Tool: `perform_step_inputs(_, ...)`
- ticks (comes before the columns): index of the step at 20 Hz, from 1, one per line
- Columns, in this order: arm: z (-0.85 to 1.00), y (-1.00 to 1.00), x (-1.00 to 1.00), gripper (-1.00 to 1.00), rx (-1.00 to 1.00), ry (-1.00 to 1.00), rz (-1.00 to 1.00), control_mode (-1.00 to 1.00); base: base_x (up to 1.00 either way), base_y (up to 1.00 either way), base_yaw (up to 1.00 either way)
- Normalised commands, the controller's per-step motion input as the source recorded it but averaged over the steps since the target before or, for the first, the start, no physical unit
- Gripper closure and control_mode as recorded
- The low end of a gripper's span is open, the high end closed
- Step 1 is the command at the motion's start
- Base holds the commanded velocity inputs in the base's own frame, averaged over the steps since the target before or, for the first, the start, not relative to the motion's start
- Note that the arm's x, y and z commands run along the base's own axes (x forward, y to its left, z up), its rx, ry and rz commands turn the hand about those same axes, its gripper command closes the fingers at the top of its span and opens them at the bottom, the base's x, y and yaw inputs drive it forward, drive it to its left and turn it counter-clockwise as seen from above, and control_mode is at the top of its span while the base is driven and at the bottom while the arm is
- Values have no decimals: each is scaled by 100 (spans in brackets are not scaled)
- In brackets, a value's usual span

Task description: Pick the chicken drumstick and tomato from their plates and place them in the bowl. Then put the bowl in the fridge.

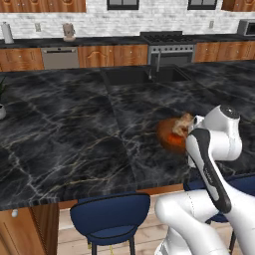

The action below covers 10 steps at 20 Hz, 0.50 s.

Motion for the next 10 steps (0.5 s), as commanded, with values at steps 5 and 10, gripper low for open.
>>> perform_step_inputs(5, 6, 14, -14, 100, 0, 0, 33, -100, 0, 0, 0)
perform_step_inputs(10, 2, 27, 0, 100, 0, 5, 12, -100, 0, 0, 0)
